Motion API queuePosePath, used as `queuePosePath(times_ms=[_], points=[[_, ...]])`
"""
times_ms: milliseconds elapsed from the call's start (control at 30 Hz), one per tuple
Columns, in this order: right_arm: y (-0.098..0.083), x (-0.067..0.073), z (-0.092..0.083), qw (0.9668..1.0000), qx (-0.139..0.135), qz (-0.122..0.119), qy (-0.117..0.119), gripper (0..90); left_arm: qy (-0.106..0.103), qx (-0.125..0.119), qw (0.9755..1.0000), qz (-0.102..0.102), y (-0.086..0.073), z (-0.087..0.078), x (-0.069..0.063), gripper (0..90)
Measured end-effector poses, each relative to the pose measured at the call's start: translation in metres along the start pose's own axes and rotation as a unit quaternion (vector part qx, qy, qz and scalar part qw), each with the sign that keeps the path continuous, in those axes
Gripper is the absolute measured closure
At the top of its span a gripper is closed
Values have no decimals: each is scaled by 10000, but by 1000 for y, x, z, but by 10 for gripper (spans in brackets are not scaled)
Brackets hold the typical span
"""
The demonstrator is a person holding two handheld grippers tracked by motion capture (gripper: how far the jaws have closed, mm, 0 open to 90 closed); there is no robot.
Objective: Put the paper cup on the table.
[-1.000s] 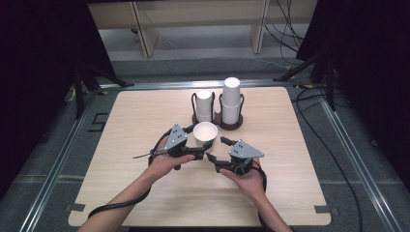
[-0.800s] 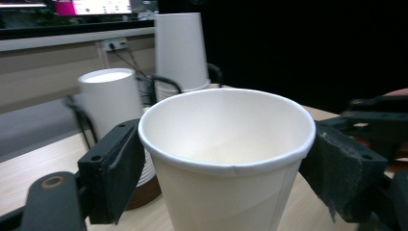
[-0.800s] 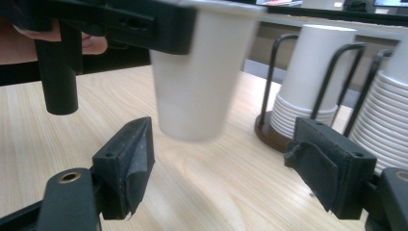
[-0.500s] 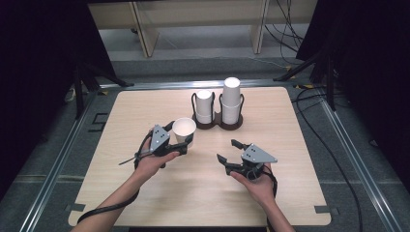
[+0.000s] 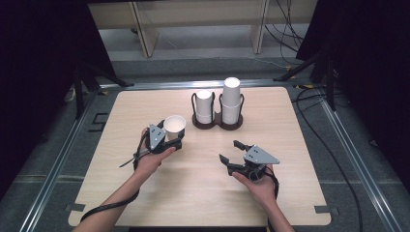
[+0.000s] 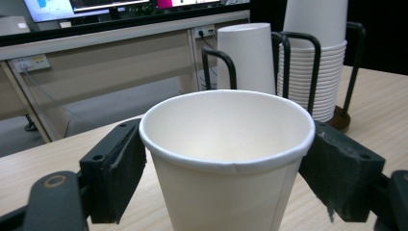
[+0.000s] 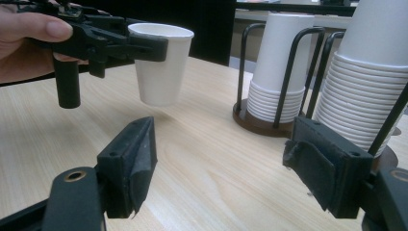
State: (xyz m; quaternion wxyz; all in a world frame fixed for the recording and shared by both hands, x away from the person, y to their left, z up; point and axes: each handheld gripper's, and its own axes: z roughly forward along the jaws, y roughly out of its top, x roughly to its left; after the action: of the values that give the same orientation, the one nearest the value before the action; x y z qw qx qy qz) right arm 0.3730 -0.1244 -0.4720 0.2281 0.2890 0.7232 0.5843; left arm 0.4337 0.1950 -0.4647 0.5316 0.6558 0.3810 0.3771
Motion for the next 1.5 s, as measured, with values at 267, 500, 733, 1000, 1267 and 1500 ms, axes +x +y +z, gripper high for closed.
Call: queuePosePath(times_ms=[267, 500, 733, 1000, 1267, 1500], points=[[-1, -2, -2, 9998, -48, -78, -166, 260, 62, 114, 9998, -138, -7, 11, -6, 192], [-2, -3, -3, 9998, -61, 36, -173, 260, 53, 182, 9997, -128, -12, 16, -13, 193], [-3, -3, -2, 9997, -181, -36, -188, 260, 29, 210, 9997, -135, -16, 18, -15, 189], [-3, -2, -3, 9999, 21, 115, -79, 259, 18, 265, 9995, -185, -19, 17, -16, 184], [-4, -1, -3, 9998, -62, 177, -105, 257, 15, 295, 9993, -237, -21, 16, -14, 142], [-4, -5, -3, 9998, -113, 49, -144, 254, -71, 281, 9992, -268, -19, 6, -8, 54]])
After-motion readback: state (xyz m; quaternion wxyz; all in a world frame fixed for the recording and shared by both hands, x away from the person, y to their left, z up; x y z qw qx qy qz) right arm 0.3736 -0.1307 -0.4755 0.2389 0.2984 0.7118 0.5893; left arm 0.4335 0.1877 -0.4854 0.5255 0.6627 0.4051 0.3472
